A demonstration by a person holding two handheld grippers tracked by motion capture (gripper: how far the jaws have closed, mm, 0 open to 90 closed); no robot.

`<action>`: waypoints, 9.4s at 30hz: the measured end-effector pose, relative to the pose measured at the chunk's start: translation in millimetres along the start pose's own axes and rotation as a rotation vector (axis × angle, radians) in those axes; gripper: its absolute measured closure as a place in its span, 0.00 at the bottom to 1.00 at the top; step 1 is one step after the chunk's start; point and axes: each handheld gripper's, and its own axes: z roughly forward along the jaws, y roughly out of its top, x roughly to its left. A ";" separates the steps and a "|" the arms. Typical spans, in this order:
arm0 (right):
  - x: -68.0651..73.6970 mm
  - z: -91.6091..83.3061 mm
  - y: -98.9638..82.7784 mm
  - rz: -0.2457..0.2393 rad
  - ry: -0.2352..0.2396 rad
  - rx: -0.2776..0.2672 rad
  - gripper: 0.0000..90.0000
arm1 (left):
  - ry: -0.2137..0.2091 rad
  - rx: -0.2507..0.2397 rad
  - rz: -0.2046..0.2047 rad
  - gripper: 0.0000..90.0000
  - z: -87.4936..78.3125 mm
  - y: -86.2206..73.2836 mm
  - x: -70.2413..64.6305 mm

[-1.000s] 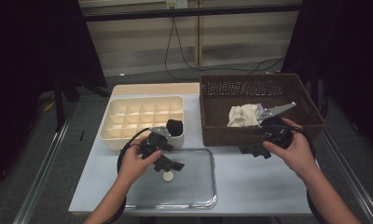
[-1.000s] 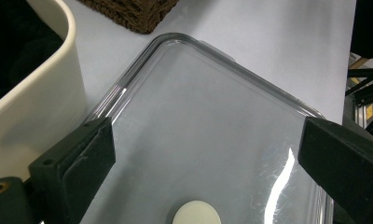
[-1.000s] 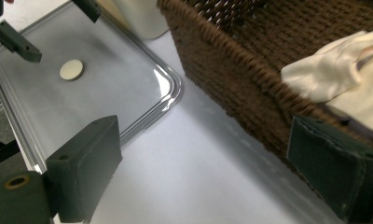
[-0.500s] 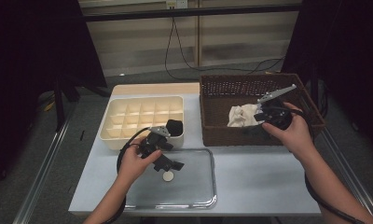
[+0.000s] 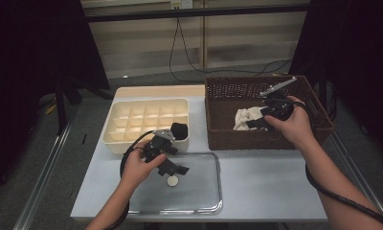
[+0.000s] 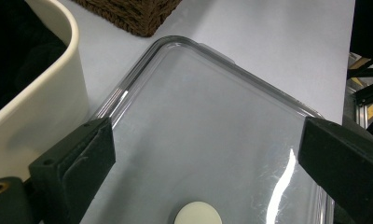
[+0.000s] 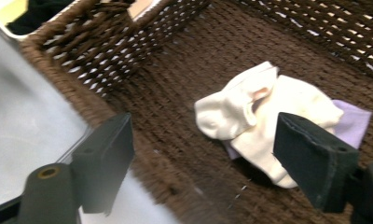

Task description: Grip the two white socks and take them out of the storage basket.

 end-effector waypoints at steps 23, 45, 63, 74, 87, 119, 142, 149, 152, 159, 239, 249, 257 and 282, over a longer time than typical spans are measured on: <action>-28.9 38.1 20.4 0.011 -0.017 0.062 0.44 | 0.008 0.001 -0.009 0.04 1.0 0.3 0.8; -46.0 67.5 33.3 0.027 -0.026 0.110 0.48 | -0.003 0.016 0.001 0.05 6.3 -0.4 -0.7; -49.6 86.3 39.9 0.024 -0.016 0.129 0.49 | -0.005 0.021 -0.001 0.05 8.1 -1.1 -1.1; -51.1 97.6 39.8 0.038 -0.014 0.147 0.53 | -0.004 0.036 0.006 0.05 8.7 -1.0 -0.8; -50.1 105.2 35.1 0.029 0.004 0.204 0.91 | -0.007 0.034 0.004 0.05 9.5 -1.5 0.2; -41.4 16.6 57.8 0.032 0.073 0.096 0.91 | -0.017 0.024 0.004 0.05 9.7 0.4 -3.5; -17.3 -29.1 62.0 -0.033 0.094 0.062 0.91 | -0.017 0.009 0.005 0.05 7.6 1.5 -5.0; -9.2 -38.0 59.4 -0.054 0.111 0.052 0.91 | -0.015 0.013 0.005 0.05 7.9 1.5 -4.9; -5.8 -41.3 57.5 -0.062 0.114 0.051 0.91 | -0.016 0.015 0.007 0.05 8.0 1.6 -4.9; 1.1 -48.7 52.7 -0.079 0.134 0.035 0.91 | -0.014 0.014 0.003 0.05 8.0 1.7 -5.6; 2.1 -14.2 16.1 -0.049 0.127 0.058 0.40 | -0.013 0.033 0.011 0.05 11.6 1.8 -4.3; -16.9 7.8 20.7 0.001 0.067 0.076 0.25 | 0.006 0.049 0.012 0.05 9.6 2.3 -4.4; -30.3 23.4 21.5 0.048 0.043 0.083 0.17 | -0.007 0.034 0.007 0.05 8.5 0.8 -2.0; -60.1 55.6 17.3 0.092 -0.071 0.086 0.15 | 0.017 0.043 0.009 0.05 6.0 1.1 -1.5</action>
